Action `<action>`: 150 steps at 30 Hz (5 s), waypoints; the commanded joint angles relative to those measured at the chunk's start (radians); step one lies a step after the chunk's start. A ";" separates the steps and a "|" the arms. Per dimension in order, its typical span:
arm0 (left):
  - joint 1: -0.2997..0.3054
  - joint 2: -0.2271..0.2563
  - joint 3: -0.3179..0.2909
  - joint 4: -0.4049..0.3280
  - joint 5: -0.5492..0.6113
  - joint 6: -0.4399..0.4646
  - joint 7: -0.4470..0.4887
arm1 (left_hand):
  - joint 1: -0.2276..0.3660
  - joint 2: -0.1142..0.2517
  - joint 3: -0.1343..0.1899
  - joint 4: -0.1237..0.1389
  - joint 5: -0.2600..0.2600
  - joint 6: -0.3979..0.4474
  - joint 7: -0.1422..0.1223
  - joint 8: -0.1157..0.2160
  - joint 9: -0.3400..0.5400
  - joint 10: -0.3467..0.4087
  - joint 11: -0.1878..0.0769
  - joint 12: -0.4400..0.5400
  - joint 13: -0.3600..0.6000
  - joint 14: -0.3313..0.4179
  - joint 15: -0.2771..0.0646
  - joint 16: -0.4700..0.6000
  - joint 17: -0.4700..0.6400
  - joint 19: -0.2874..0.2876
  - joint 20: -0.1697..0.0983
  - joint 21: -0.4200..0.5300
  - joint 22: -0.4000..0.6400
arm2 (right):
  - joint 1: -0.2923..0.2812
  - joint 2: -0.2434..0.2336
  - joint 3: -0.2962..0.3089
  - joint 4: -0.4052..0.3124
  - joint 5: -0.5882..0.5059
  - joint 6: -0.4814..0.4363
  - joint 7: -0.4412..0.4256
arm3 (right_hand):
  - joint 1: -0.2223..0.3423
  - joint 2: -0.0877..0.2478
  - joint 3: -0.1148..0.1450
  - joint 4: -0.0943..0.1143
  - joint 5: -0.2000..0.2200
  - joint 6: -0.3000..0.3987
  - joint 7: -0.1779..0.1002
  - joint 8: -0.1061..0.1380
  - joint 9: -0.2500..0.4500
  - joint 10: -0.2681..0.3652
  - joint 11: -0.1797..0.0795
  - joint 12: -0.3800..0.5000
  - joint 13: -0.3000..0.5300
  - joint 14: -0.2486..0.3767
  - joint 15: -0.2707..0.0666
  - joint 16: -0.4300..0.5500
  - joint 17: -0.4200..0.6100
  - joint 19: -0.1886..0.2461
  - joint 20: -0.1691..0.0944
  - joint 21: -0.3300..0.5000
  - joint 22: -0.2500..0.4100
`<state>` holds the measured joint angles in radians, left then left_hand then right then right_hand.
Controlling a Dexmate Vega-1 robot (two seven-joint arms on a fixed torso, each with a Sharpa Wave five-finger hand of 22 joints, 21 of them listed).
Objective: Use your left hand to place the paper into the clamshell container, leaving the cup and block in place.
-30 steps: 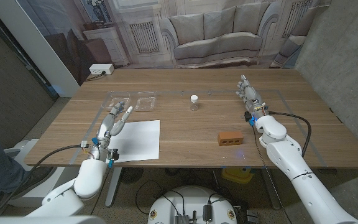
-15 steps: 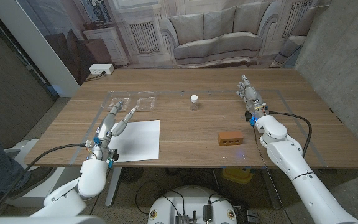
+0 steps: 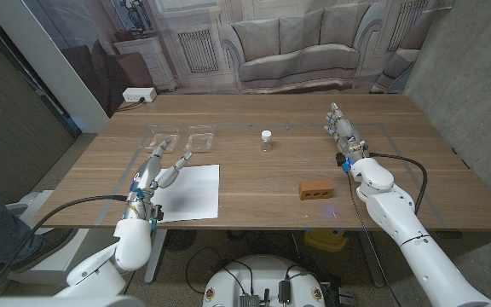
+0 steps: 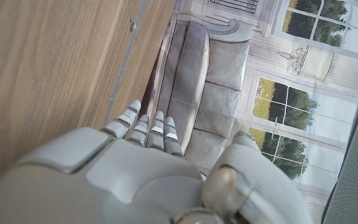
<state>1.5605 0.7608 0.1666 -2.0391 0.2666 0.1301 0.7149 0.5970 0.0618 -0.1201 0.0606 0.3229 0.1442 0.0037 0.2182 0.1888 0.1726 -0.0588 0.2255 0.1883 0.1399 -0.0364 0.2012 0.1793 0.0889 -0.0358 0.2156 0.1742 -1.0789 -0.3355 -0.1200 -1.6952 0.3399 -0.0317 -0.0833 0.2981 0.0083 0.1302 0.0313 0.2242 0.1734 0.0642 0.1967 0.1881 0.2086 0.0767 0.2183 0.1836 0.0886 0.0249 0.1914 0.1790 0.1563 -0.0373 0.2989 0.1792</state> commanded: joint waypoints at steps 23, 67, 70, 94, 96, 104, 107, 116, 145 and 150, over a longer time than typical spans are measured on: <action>0.099 -0.133 -0.086 -0.079 0.245 0.161 -0.064 | 0.037 -0.005 -0.007 -0.017 0.016 0.034 -0.014 0.006 0.001 0.033 -0.017 0.000 0.004 0.032 -0.012 0.004 0.004 0.044 -0.028 0.010 0.006 | 0.014 -0.004 -0.007 0.004 0.003 -0.027 0.012 | 0.002 0.005 -0.001 -0.004 -0.003 0.003 0.005 -0.001 0.003 0.001 -0.002 -0.004 0.003 0.011 0.004 -0.003 0.005 0.005 -0.019 -0.015 0.001; 0.066 -0.208 -0.029 -0.063 0.444 0.325 -0.150 | 0.076 -0.055 -0.043 -0.043 0.033 0.067 -0.052 0.000 0.003 0.040 -0.064 -0.014 0.006 0.047 0.004 -0.004 0.009 0.080 0.132 0.009 0.011 | -0.013 0.009 -0.008 -0.020 0.000 -0.024 -0.016 | 0.003 0.008 -0.004 -0.008 -0.005 0.002 -0.003 0.000 0.003 0.000 -0.007 -0.005 0.003 0.011 -0.001 -0.004 0.005 0.007 -0.019 -0.028 0.002; 0.065 -0.212 -0.025 -0.063 0.453 0.336 -0.152 | 0.077 -0.056 -0.044 -0.044 0.033 0.066 -0.052 -0.001 0.003 0.040 -0.066 -0.014 0.007 0.047 0.000 -0.004 0.009 0.078 0.137 0.008 0.011 | -0.013 0.013 -0.008 -0.020 0.002 -0.023 -0.019 | 0.004 0.008 -0.004 -0.009 -0.004 0.003 -0.004 0.000 0.003 0.000 -0.007 -0.005 0.003 0.011 0.000 -0.004 0.005 0.009 -0.020 -0.028 0.002; 0.024 -0.189 0.027 -0.049 0.511 0.407 -0.239 | 0.084 -0.059 -0.054 -0.045 0.040 0.056 -0.066 -0.009 0.004 0.032 -0.083 -0.019 0.008 0.042 0.012 -0.007 0.010 0.072 0.184 0.002 0.012 | 0.018 0.010 -0.020 0.002 0.002 -0.045 0.000 | 0.009 0.015 -0.002 -0.014 -0.004 0.003 -0.003 0.000 0.003 0.000 -0.011 -0.005 0.003 0.012 -0.003 -0.004 0.004 0.014 -0.026 -0.036 0.002; 0.025 -0.186 0.026 -0.053 0.510 0.408 -0.245 | 0.086 -0.059 -0.055 -0.045 0.041 0.056 -0.067 -0.009 0.004 0.029 -0.084 -0.020 0.008 0.043 0.008 -0.006 0.011 0.081 0.196 0.005 0.012 | 0.021 0.010 -0.022 0.007 0.002 -0.043 0.005 | 0.009 0.015 -0.002 -0.014 -0.004 0.003 -0.003 0.000 0.003 -0.001 -0.011 -0.005 0.003 0.012 -0.003 -0.004 0.004 0.014 -0.026 -0.037 0.002; 0.020 -0.184 0.042 -0.056 0.544 0.449 -0.262 | 0.089 -0.059 -0.058 -0.046 0.043 0.065 -0.072 -0.006 0.004 0.033 -0.090 -0.019 0.009 0.045 0.005 -0.005 0.011 0.093 0.210 0.008 0.012 | 0.032 0.015 -0.023 0.024 0.001 -0.035 0.012 | 0.009 0.015 -0.003 -0.015 -0.005 0.003 -0.002 0.000 0.003 0.000 -0.010 -0.005 0.003 0.011 -0.005 -0.004 0.004 0.015 -0.026 -0.039 0.002; 0.014 -0.191 0.052 -0.051 0.557 0.465 -0.261 | 0.091 -0.059 -0.060 -0.046 0.044 0.066 -0.074 -0.006 0.004 0.034 -0.092 -0.019 0.009 0.047 -0.001 -0.005 0.011 0.100 0.216 0.010 0.012 | 0.036 0.020 -0.022 0.027 0.005 -0.041 0.010 | 0.009 0.016 -0.003 -0.015 -0.005 0.002 -0.002 0.000 0.003 -0.001 -0.010 -0.005 0.003 0.011 -0.005 -0.005 0.004 0.015 -0.025 -0.040 0.002; -0.006 -0.186 0.080 -0.044 0.579 0.497 -0.302 | 0.094 -0.059 -0.063 -0.047 0.046 0.063 -0.074 -0.009 0.004 0.032 -0.093 -0.020 0.009 0.045 -0.002 -0.005 0.011 0.109 0.230 0.012 0.012 | 0.055 0.028 -0.032 0.056 0.001 -0.034 0.024 | 0.009 0.016 -0.004 -0.016 -0.005 0.001 -0.001 -0.001 0.003 -0.003 -0.010 -0.006 0.003 0.011 -0.003 -0.005 0.004 0.016 -0.025 -0.042 0.002; -0.068 -0.227 0.143 0.052 0.524 0.453 -0.257 | 0.105 -0.059 -0.071 -0.049 0.051 0.072 -0.082 -0.007 0.005 0.040 -0.096 -0.017 0.010 0.049 -0.012 -0.003 0.012 0.128 0.247 0.012 0.012 | 0.063 0.029 -0.025 0.079 0.004 -0.028 0.042 | 0.010 0.019 -0.005 -0.019 -0.006 0.002 -0.002 0.000 0.003 -0.002 -0.010 -0.005 0.003 0.011 -0.001 -0.005 0.005 0.018 -0.022 -0.050 0.002; -0.071 -0.224 0.150 0.057 0.518 0.450 -0.256 | 0.107 -0.058 -0.072 -0.049 0.052 0.072 -0.082 -0.007 0.005 0.040 -0.095 -0.017 0.010 0.050 -0.014 -0.003 0.012 0.128 0.247 0.011 0.011 | 0.066 0.033 -0.021 0.083 0.017 -0.027 0.053 | 0.009 0.019 -0.005 -0.019 -0.006 0.004 -0.001 0.001 0.003 -0.003 -0.011 -0.006 0.003 0.011 -0.002 -0.005 0.005 0.018 -0.022 -0.051 0.002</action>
<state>1.5104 0.5514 0.2887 -2.0182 0.8054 0.5933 0.4445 0.6942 0.0038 -0.1866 0.0114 0.3715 0.2045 -0.0788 0.2066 0.1882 0.2060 -0.1540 0.2050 0.1929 0.1815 -0.0341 0.1936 0.1884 0.2118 0.2092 0.2224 0.1837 -1.0193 -0.3033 -0.1452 -1.6223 0.3417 -0.0592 -0.0536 0.3047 0.0229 0.1227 0.0160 0.2164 0.1734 0.0642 0.1967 0.1881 0.2032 0.0713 0.2144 0.1836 0.0973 0.0266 0.1914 0.1790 0.1650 -0.0354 0.2512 0.1790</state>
